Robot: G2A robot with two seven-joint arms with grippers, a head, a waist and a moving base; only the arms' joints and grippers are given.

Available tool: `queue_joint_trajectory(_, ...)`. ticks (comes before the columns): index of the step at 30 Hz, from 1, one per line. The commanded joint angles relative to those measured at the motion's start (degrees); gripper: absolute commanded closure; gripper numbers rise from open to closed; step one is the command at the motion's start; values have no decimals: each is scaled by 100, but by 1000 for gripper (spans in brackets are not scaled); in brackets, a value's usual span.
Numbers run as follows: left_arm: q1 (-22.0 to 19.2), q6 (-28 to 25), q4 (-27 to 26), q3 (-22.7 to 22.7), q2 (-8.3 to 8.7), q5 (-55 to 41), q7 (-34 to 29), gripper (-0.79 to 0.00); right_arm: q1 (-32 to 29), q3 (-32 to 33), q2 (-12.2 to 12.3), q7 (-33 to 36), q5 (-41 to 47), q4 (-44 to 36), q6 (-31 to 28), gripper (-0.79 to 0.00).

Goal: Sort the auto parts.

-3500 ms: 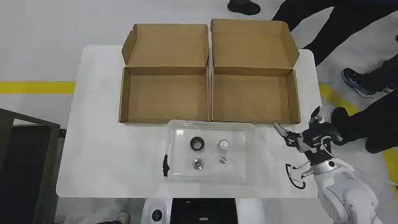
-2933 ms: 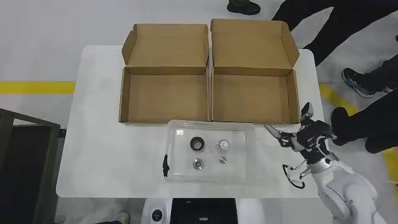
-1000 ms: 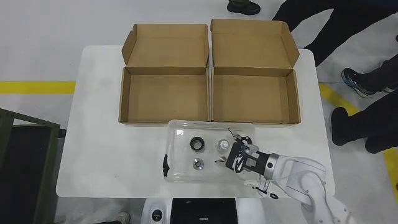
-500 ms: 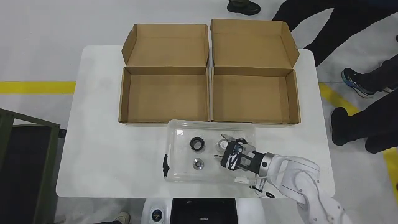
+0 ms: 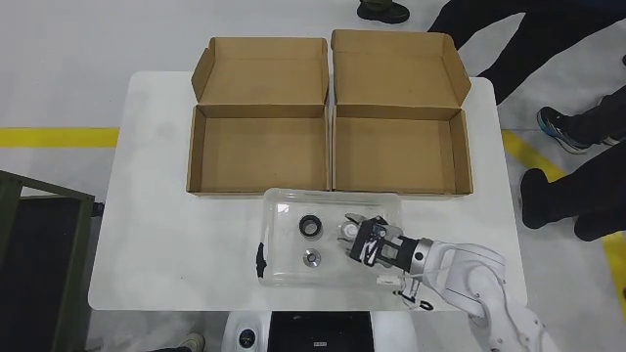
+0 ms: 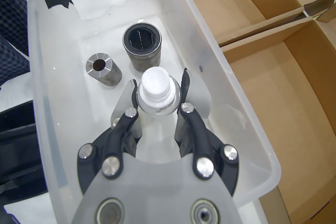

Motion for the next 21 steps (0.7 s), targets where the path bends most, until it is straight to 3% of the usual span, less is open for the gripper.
queue_joint_trajectory(1,0,0,0,0,0,0,0,-785,-57,90,13,-56,229,-65,-23,0)
queue_joint_trajectory(9,0,0,0,0,0,0,0,-785,-290,446,40,-327,1467,-319,128,0)
queue_joint_trajectory(21,0,0,0,0,0,0,0,-785,-327,756,16,-758,3259,-165,860,0)
